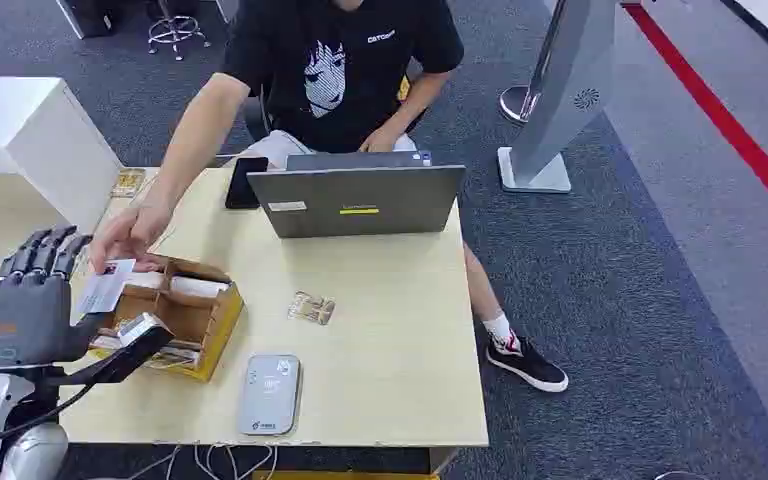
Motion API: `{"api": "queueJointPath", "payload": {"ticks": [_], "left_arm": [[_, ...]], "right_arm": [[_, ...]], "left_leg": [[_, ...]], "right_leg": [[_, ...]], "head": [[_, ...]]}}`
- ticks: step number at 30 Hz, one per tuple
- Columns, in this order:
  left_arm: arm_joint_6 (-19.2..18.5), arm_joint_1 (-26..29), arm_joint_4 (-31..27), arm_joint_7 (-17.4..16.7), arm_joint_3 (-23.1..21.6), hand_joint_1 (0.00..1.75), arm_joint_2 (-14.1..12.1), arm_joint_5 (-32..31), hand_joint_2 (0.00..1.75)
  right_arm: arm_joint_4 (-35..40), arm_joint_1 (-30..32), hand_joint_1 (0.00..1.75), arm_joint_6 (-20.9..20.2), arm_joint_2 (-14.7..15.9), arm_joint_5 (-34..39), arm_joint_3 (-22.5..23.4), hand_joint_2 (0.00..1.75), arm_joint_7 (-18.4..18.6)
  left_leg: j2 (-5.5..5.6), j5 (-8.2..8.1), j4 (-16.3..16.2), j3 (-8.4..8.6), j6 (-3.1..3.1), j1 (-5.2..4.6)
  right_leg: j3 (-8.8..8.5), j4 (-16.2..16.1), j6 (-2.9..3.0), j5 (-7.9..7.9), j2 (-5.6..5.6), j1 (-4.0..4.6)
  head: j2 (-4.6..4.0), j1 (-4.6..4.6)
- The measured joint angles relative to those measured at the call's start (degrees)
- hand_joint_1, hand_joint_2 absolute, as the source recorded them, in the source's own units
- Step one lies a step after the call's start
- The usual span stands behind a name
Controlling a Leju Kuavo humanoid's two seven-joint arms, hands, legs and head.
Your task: Pass the card to the sensor for recognition and then transmit it.
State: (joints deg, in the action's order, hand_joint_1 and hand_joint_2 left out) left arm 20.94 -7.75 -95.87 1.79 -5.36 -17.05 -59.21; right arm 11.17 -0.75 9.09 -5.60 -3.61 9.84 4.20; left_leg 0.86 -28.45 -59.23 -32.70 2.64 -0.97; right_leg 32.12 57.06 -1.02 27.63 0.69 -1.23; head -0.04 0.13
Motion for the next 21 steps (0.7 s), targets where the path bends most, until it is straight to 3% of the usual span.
{"api": "queueJointPath", "payload": {"ticks": [14, 21], "left_arm": [[2.2, 0.6, 0.6, 0.7, -0.2, 1.75, -0.8, 1.2, 1.75], [7.8, 5.1, -1.0, 5.7, -0.3, 1.75, 0.1, 1.4, 1.75]], "right_arm": [[0.0, 0.0, 0.00, 0.1, 0.0, -0.7, -0.2, 1.75, 0.0], [0.0, 0.0, 0.00, 0.6, 0.0, -0.6, -0.1, 1.75, 0.0]], "left_leg": [[0.00, 0.00, 0.0, -0.01, 0.00, 0.00], [-0.04, -0.01, 0.0, -0.01, 0.00, 0.00]], "right_leg": [[-0.01, 0.0, 0.00, 0.00, 0.00, 0.00], [0.00, 0.0, 0.00, 0.01, 0.04, 0.00]], "head": [[0.00, 0.00], [0.00, 0.02]]}}
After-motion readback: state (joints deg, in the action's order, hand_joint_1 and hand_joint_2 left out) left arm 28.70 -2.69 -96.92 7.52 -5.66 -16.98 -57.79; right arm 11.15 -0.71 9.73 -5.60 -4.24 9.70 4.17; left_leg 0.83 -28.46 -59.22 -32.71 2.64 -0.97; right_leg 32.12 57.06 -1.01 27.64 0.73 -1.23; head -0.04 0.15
